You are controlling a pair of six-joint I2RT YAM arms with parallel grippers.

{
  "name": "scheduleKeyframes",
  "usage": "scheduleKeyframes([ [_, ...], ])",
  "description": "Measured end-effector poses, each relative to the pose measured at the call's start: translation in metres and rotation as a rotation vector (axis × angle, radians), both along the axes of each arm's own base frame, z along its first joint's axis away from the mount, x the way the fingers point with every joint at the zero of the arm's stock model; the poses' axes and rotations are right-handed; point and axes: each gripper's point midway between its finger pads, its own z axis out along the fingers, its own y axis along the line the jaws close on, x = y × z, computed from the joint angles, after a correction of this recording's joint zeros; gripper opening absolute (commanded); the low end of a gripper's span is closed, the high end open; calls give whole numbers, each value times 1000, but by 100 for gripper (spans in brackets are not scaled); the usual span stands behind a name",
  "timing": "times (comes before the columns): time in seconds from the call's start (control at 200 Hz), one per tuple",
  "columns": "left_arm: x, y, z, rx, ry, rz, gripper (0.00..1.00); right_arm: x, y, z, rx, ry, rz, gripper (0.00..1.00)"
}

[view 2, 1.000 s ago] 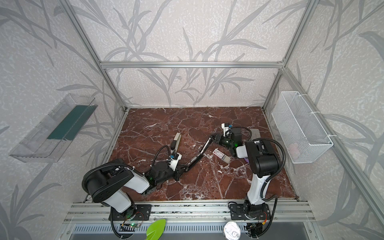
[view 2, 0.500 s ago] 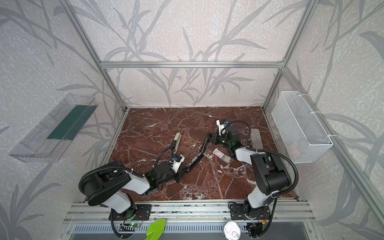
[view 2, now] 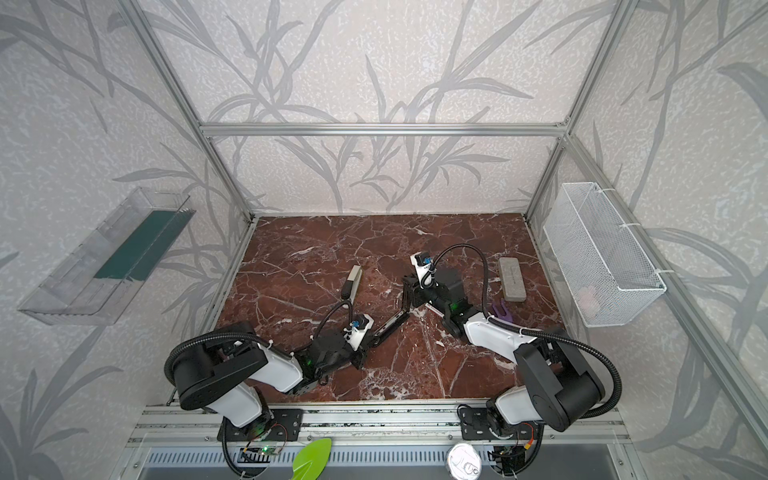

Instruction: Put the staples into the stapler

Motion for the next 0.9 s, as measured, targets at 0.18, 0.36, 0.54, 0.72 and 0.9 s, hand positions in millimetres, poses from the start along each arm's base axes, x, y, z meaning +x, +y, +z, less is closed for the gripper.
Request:
scheduleKeyframes([
  [0.18, 0, 0, -1, 7, -5, 4, 0, -17, 20, 3, -102, -90, 10, 28],
  [0.36, 0, 0, -1, 11, -10, 5, 0, -33, 35, 2, -201, -161, 8, 28],
  [0.54, 0, 0, -2, 19, -16, 2, 0, -50, 47, -2, -290, -211, 15, 29],
  [0.72, -1, 0, -3, 29, -23, -1, 0, -68, 61, -10, -361, -242, 29, 29],
  [0.9, -1, 0, -3, 30, -25, -1, 0, -79, 69, -17, -395, -252, 37, 29],
])
